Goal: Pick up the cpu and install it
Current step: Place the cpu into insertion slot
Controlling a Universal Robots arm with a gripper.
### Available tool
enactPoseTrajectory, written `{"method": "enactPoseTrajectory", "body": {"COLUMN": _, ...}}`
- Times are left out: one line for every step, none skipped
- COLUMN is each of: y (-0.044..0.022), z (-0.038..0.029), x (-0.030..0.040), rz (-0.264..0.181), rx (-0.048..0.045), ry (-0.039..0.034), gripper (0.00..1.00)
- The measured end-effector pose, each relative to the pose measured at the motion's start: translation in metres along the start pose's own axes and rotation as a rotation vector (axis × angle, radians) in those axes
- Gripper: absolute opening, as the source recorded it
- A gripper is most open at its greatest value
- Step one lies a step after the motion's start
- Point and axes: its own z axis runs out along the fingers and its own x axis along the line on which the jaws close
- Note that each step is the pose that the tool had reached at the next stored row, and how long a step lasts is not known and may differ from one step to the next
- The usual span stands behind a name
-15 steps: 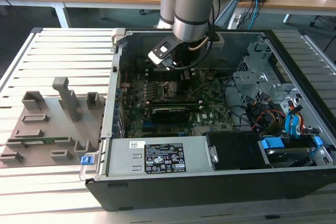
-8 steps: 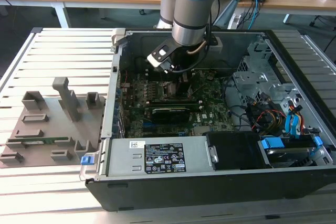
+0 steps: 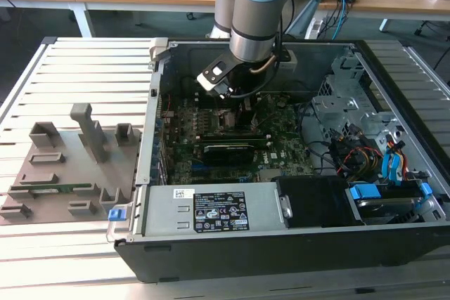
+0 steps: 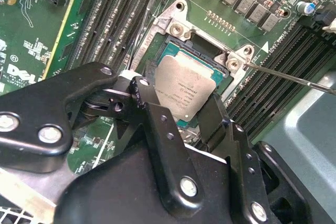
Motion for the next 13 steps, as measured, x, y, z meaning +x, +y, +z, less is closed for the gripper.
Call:
{"method": "enactPoseTrajectory", "body": {"y": 0.0, "z": 0.0004, "x": 0.0003, "rz": 0.0, "rx": 0.0, "ry": -0.0001, "gripper": 0.55}}
{"method": "enactPoseTrajectory", "body": {"y": 0.0001, "z": 0.0009, "x": 0.0005, "rz": 0.0, "rx": 0.0001, "ry": -0.0001, "gripper": 0.55}}
{"method": "enactPoseTrajectory", "body": {"y": 0.0001, "z": 0.0011, "x": 0.0005, "rz": 0.0, "rx": 0.0, "ry": -0.0001, "gripper": 0.55}}
{"method": "enactPoseTrajectory", "body": {"y": 0.0001, "z": 0.0014, "x": 0.0005, "rz": 0.0, "rx": 0.0, "ry": -0.0001, "gripper": 0.55}}
{"method": "enactPoseTrajectory", "body": {"y": 0.0001, "z": 0.0016, "x": 0.0006, "rz": 0.0, "rx": 0.0, "ry": 0.0, "gripper": 0.55}}
{"method": "enactPoseTrajectory", "body": {"y": 0.0001, "z": 0.0016, "x": 0.0006, "rz": 0.0, "rx": 0.0, "ry": 0.0001, "gripper": 0.55}}
{"method": "enactPoseTrajectory", "body": {"y": 0.0001, "z": 0.0018, "x": 0.0006, "rz": 0.0, "rx": -0.0002, "ry": 0.0002, "gripper": 0.55}}
{"method": "enactPoseTrajectory", "body": {"y": 0.0002, "z": 0.0021, "x": 0.0008, "rz": 0.0, "rx": -0.0007, "ry": 0.001, "gripper": 0.62}}
{"method": "enactPoseTrajectory", "body": {"y": 0.0001, "z": 0.0019, "x": 0.0006, "rz": 0.0, "rx": -0.0001, "ry": 0.0002, "gripper": 0.62}}
{"method": "enactPoseTrajectory", "body": {"y": 0.0001, "z": 0.0019, "x": 0.0006, "rz": 0.0, "rx": -0.0001, "ry": 0.0001, "gripper": 0.62}}
{"method": "enactPoseTrajectory", "body": {"y": 0.0001, "z": 0.0019, "x": 0.0005, "rz": 0.0, "rx": 0.0, "ry": 0.0001, "gripper": 0.62}}
{"method": "enactPoseTrajectory", "body": {"y": 0.0001, "z": 0.002, "x": -0.0002, "rz": 0.0, "rx": -0.0002, "ry": 0.0002, "gripper": 0.62}}
{"method": "enactPoseTrajectory", "body": {"y": 0.0001, "z": 0.0021, "x": -0.0014, "rz": 0.0, "rx": -0.0002, "ry": 0.0004, "gripper": 0.62}}
